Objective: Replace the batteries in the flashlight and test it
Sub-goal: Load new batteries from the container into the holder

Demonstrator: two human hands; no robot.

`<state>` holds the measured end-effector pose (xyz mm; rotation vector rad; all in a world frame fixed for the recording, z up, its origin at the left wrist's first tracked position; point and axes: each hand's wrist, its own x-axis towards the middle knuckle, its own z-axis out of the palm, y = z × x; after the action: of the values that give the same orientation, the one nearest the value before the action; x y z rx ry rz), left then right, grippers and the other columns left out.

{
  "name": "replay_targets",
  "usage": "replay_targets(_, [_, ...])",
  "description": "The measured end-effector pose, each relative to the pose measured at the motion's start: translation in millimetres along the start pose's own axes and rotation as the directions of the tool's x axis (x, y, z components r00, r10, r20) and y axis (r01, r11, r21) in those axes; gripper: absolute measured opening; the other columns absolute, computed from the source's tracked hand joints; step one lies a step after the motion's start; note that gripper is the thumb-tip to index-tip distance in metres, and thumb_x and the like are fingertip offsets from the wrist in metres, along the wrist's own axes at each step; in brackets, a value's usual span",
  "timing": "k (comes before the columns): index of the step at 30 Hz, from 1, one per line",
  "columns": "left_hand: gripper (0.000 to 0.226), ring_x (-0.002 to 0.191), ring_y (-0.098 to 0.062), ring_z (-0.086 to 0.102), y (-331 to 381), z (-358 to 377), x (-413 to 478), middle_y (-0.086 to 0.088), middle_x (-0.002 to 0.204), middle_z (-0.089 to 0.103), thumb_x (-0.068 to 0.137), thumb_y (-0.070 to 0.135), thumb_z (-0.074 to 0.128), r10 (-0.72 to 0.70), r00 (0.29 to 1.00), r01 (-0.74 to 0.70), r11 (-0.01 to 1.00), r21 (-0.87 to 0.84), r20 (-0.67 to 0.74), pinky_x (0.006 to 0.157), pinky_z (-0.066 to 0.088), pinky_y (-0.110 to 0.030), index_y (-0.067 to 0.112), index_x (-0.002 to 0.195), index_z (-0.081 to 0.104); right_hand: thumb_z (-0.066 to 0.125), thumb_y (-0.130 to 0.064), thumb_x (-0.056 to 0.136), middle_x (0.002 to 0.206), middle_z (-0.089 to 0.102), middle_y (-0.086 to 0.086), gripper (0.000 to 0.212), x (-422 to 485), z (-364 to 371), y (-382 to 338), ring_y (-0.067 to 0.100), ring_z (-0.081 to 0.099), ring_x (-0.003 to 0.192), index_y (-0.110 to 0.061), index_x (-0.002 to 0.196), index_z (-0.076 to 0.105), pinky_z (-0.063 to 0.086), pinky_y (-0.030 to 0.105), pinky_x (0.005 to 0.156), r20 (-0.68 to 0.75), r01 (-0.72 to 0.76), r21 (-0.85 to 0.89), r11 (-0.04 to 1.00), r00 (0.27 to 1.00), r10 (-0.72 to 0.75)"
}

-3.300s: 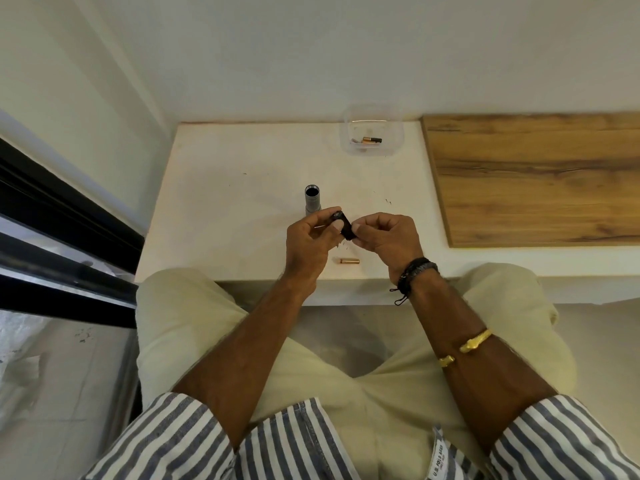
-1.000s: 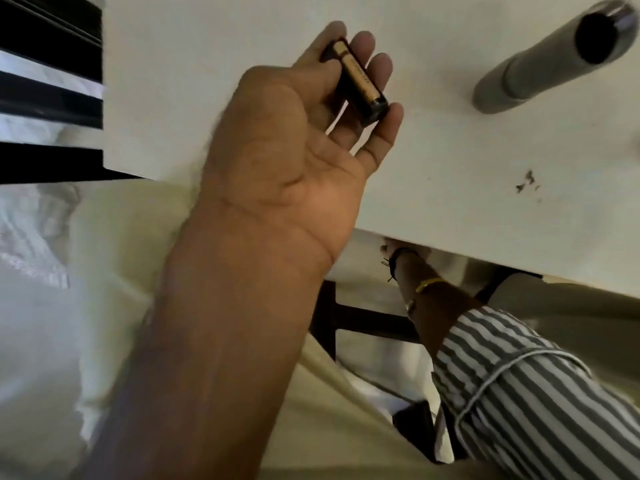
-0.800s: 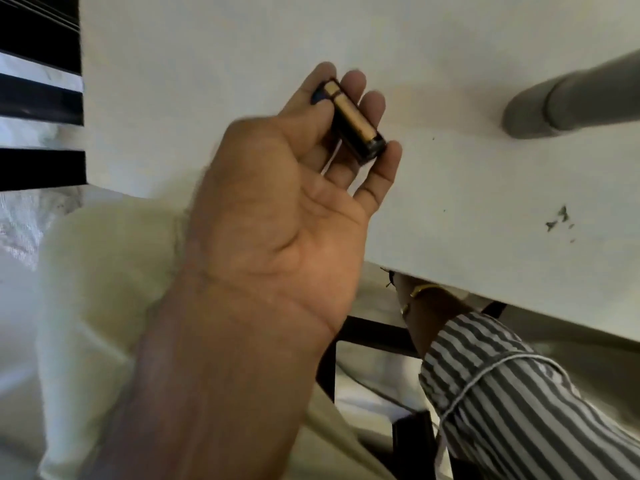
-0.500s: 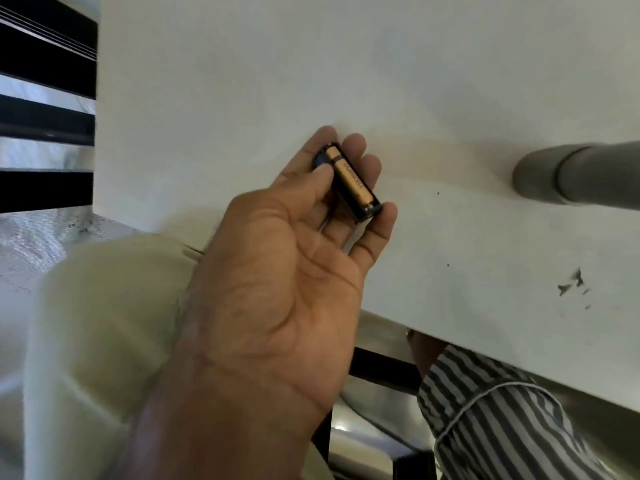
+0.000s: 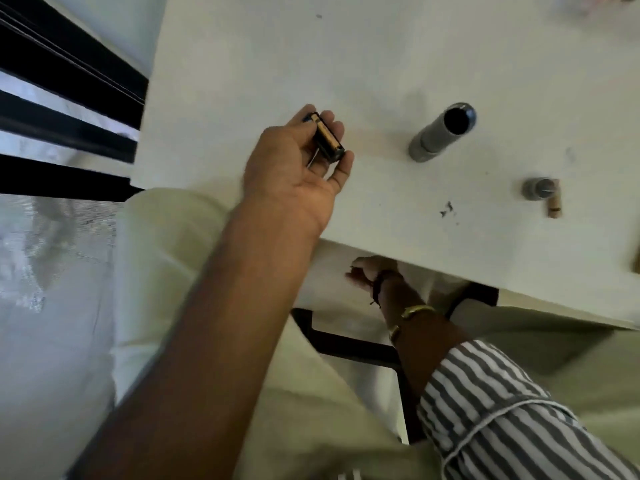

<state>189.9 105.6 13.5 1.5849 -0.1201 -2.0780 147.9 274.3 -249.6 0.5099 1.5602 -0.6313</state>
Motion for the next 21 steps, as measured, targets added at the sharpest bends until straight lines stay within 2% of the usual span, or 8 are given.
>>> replay_targets(3, [0.032, 0.098, -0.022, 0.065, -3.2, 1.1, -0.7, -0.009, 0.108, 0.066, 0.101, 0.005, 0.045, 0.028, 1.000, -0.028, 0.999, 0.025, 0.014, 0.083, 0.049, -0.039, 0.011, 0.129, 0.061, 0.067, 0.005, 0.091, 0.100, 0.066, 0.022, 0.013, -31.6, -4.2, -3.1, 0.031, 0.069, 0.077, 0.005, 0.104, 0.065, 0.064, 0.039, 0.071, 0.073, 0.014, -0.001, 1.000, 0.997, -0.014])
replay_targets(7, [0.032, 0.097, -0.024, 0.064, -14.9, -1.6, 3.4, -0.012, 0.102, 0.064, 0.102, 0.005, 0.044, 0.063, 0.997, -0.066, 0.993, 0.094, 0.044, 0.078, 0.049, -0.038, 0.010, 0.130, 0.060, 0.067, 0.006, 0.090, 0.074, 0.074, 0.020, 0.004, -85.3, -20.9, -1.0, 0.033, 0.076, 0.071, 0.002, 0.090, 0.067, 0.065, 0.042, 0.070, 0.208, 0.073, -0.114, 0.991, 0.977, -0.048])
replay_targets(11, [0.030, 0.089, -0.020, 0.066, -24.6, -0.5, 2.1, -0.009, 0.097, 0.065, 0.103, 0.005, 0.044, 0.055, 0.984, -0.074, 0.991, 0.109, 0.172, 0.079, 0.050, -0.036, 0.009, 0.130, 0.058, 0.069, 0.003, 0.087, 0.086, 0.075, 0.015, 0.017, -147.2, -46.4, -12.1, 0.031, 0.078, 0.081, -0.004, 0.102, 0.071, 0.064, 0.041, 0.076, 0.329, 0.244, -0.211, 0.947, 0.930, -0.166])
replay_targets(14, [0.024, 0.094, -0.020, 0.070, -27.7, 1.1, -5.6, -0.008, 0.100, 0.070, 0.101, 0.007, 0.051, 0.113, 0.935, -0.162, 0.979, 0.122, 0.335, 0.079, 0.054, -0.036, 0.008, 0.123, 0.060, 0.068, -0.001, 0.090, 0.084, 0.074, 0.008, 0.022, -200.2, -72.1, -25.4, 0.026, 0.076, 0.079, -0.008, 0.110, 0.072, 0.063, 0.036, 0.075, 0.411, 0.371, -0.267, 0.890, 0.879, -0.243])
replay_targets(16, [0.022, 0.096, -0.020, 0.072, -28.3, 0.7, -11.5, -0.008, 0.103, 0.071, 0.100, 0.009, 0.054, 0.155, 0.891, -0.229, 0.965, 0.129, 0.426, 0.082, 0.056, -0.035, 0.009, 0.121, 0.061, 0.068, 0.002, 0.089, 0.084, 0.074, 0.009, 0.025, -231.5, -92.7, -34.3, 0.025, 0.076, 0.077, -0.008, 0.111, 0.074, 0.063, 0.036, 0.074, 0.433, 0.496, -0.229, 0.838, 0.823, -0.368])
replay_targets(18, [0.024, 0.097, -0.020, 0.072, -30.2, -0.7, -17.5, -0.008, 0.106, 0.071, 0.100, 0.010, 0.054, 0.174, 0.854, -0.267, 0.956, 0.125, 0.490, 0.083, 0.057, -0.035, 0.009, 0.123, 0.060, 0.068, 0.009, 0.087, 0.085, 0.075, 0.012, 0.029, -257.7, -114.4, -45.1, 0.026, 0.076, 0.076, -0.007, 0.110, 0.075, 0.064, 0.035, 0.072, 0.411, 0.625, -0.102, 0.774, 0.735, -0.539])
replay_targets(19, [0.025, 0.097, -0.020, 0.072, -31.6, -1.4, -20.2, -0.008, 0.106, 0.071, 0.100, 0.010, 0.054, 0.179, 0.840, -0.277, 0.953, 0.121, 0.512, 0.084, 0.057, -0.035, 0.008, 0.124, 0.060, 0.068, 0.009, 0.086, 0.084, 0.075, 0.012, 0.030, -267.4, -124.1, -52.2, 0.026, 0.076, 0.075, -0.009, 0.108, 0.076, 0.064, 0.035, 0.070, 0.351, 0.684, -0.038, 0.728, 0.691, -0.632])
replay_targets(21, [0.027, 0.099, -0.021, 0.071, -35.5, -2.5, -24.3, -0.008, 0.106, 0.072, 0.100, 0.009, 0.054, 0.190, 0.814, -0.300, 0.947, 0.116, 0.549, 0.085, 0.056, -0.035, 0.008, 0.126, 0.059, 0.072, 0.003, 0.085, 0.079, 0.077, 0.008, 0.024, -273.2, -140.7, -68.4, 0.024, 0.075, 0.069, -0.013, 0.101, 0.077, 0.064, 0.038, 0.068, 0.099, 0.807, -0.039, 0.590, 0.590, -0.801])
